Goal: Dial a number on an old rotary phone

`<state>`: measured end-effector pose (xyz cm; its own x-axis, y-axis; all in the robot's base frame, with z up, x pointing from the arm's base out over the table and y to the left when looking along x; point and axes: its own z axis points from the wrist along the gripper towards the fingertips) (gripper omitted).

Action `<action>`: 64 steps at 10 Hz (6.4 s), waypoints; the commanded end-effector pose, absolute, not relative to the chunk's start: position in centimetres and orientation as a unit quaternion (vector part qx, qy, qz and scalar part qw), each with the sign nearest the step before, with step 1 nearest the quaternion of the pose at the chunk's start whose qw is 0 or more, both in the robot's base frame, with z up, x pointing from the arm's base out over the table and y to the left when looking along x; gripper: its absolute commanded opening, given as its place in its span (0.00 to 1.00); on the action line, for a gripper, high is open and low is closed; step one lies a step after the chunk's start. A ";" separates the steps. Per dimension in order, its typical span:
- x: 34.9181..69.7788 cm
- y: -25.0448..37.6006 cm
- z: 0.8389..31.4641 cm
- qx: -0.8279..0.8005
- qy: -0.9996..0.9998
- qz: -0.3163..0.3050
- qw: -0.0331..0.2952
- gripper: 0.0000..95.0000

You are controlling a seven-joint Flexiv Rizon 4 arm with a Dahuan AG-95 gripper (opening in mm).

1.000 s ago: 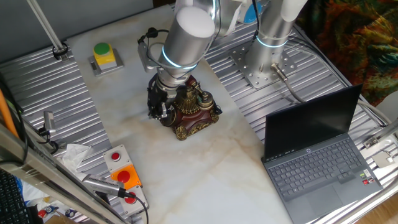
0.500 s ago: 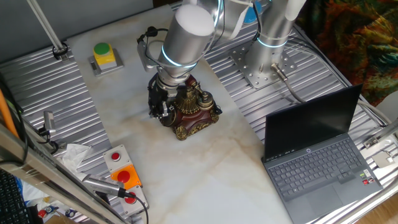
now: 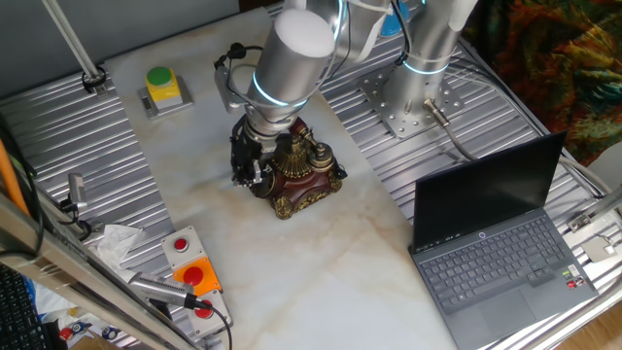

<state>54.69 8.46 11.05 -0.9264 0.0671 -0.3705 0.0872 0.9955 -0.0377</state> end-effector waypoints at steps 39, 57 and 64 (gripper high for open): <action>56.1 8.4 12.1 0.027 0.995 0.035 0.084 0.00; 55.0 10.0 14.4 -0.041 0.999 0.010 0.018 0.00; 54.1 10.2 15.4 -0.054 0.998 0.019 0.007 0.00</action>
<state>54.11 10.10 15.30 -0.9938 -0.1086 -0.0249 -0.1094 0.9935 0.0330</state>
